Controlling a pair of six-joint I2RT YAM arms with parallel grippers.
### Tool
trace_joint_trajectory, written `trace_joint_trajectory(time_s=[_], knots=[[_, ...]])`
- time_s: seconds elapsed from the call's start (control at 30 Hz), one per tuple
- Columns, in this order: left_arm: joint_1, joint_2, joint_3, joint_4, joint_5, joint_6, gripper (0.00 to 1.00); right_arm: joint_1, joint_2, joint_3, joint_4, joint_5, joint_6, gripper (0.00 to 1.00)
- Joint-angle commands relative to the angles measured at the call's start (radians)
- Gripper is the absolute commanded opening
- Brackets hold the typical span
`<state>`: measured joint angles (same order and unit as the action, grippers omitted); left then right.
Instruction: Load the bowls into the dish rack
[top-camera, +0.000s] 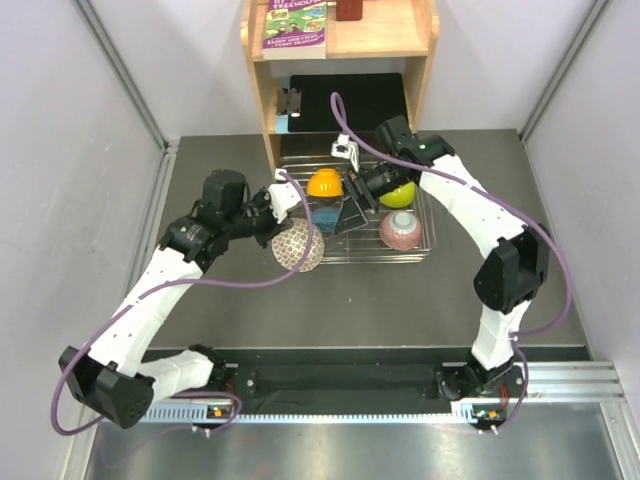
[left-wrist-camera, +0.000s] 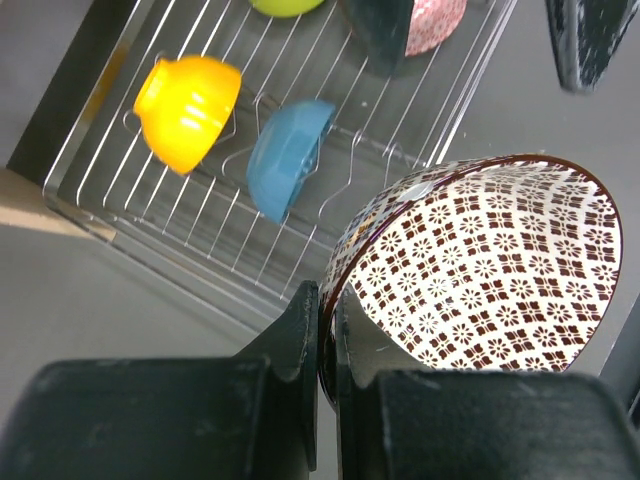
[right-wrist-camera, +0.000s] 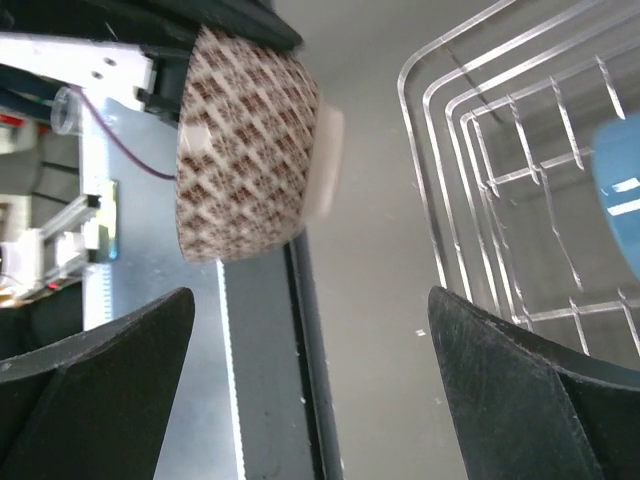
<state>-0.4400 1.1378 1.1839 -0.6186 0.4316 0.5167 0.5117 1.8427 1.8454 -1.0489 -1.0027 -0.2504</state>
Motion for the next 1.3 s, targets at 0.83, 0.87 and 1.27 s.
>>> trace_joint_trajectory(time_s=[0.83,0.87,1.27], knots=[[-0.086,0.022,0.048,0.169,-0.014,-0.08,0.0,0.125,0.22,0.244,-0.227,-0.249,-0.19,1.0],[-0.086,0.02,0.046,0.169,-0.016,-0.08,0.0,0.126,0.222,0.247,-0.229,-0.252,-0.191,1.0],[-0.085,0.013,0.033,0.178,-0.017,-0.078,0.0,0.123,0.237,0.242,-0.244,-0.297,-0.197,0.81]])
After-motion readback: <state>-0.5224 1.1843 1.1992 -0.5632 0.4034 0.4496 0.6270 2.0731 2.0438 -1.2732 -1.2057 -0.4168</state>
